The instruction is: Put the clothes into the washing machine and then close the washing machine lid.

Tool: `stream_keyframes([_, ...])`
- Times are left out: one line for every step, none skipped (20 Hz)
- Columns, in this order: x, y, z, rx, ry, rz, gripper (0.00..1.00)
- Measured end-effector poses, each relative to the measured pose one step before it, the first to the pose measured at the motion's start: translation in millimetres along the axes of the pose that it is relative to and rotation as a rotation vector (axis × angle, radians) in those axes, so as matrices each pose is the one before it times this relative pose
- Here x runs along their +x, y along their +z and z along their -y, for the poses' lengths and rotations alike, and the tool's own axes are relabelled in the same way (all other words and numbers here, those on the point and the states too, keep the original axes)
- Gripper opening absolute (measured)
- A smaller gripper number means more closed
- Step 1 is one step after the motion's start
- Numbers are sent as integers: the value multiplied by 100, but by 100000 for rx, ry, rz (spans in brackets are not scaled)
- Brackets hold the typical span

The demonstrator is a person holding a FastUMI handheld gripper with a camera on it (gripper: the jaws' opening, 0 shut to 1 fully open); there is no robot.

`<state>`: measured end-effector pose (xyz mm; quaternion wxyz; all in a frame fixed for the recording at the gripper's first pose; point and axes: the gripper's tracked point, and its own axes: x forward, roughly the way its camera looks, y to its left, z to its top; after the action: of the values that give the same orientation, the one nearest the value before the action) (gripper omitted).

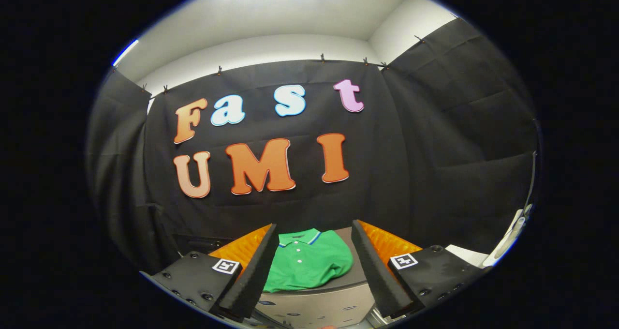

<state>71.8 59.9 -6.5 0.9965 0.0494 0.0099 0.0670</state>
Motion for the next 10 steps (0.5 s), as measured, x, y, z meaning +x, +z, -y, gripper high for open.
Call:
stream_keyframes([1435,-235,-755,-688,2847,-3431,98])
stream_keyframes([1304,-356,-693,-1695,2852,-4224,98])
stream_keyframes([1418,286,-537,-1811,1240,-2143,98])
stream_keyframes([1719,567,78,-2481,-767,-954,98])
stream_keyframes([1972,558,570,-3064,-2054,-1839,98])
stream_keyframes([1936,12,333,-2907,-930,-3743,98])
stream_keyframes([1719,-398,-640,-1786,959,-3956,98])
stream_keyframes([1706,-107,-670,-912,1494,-3453,98])
stream_keyframes([1694,-396,-351,-628,1047,-4319,98])
stream_keyframes([1733,-580,-209,-503,961,-5316,98])
